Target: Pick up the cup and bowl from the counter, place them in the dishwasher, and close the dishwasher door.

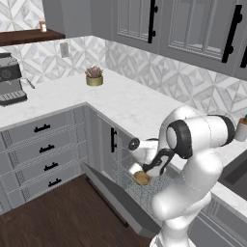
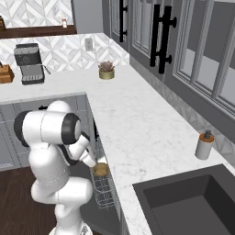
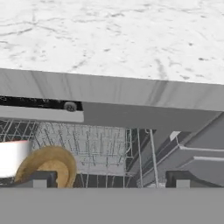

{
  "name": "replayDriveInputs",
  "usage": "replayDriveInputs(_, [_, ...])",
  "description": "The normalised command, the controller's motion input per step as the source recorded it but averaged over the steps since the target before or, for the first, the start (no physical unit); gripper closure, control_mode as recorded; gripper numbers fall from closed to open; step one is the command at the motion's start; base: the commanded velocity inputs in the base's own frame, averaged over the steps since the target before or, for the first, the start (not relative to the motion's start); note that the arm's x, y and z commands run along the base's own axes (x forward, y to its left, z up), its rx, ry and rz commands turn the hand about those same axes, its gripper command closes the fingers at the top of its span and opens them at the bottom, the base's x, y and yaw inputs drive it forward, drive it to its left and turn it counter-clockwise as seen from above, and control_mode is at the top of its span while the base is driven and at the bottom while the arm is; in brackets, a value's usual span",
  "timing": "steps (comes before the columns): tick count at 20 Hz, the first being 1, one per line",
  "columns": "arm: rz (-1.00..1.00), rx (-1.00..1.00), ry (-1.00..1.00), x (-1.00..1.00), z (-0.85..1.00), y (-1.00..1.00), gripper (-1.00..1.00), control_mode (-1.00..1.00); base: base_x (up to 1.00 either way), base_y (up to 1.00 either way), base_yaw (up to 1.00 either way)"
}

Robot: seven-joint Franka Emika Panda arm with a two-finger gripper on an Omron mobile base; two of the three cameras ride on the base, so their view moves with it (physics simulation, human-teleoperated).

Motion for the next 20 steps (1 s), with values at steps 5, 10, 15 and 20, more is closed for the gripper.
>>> replayDriveInputs(5, [-0.11,0.14,0.06,-0.31,0.81,0.35,-1.00,-1.00,0.00,0.00,0.00])
replayDriveInputs(10, [-0.09,0.16,0.20,-0.01,0.68,0.31,-1.00,-1.00,0.00,0.00,0.00])
replayDriveInputs(15, [0.00,0.10,0.20,0.39,0.05,0.42,-1.00,-1.00,0.00,0.00,0.00])
replayDriveInputs(20, [0.00,0.08,0.15,0.45,-0.14,0.62,-1.00,-1.00,0.00,0.00,0.00])
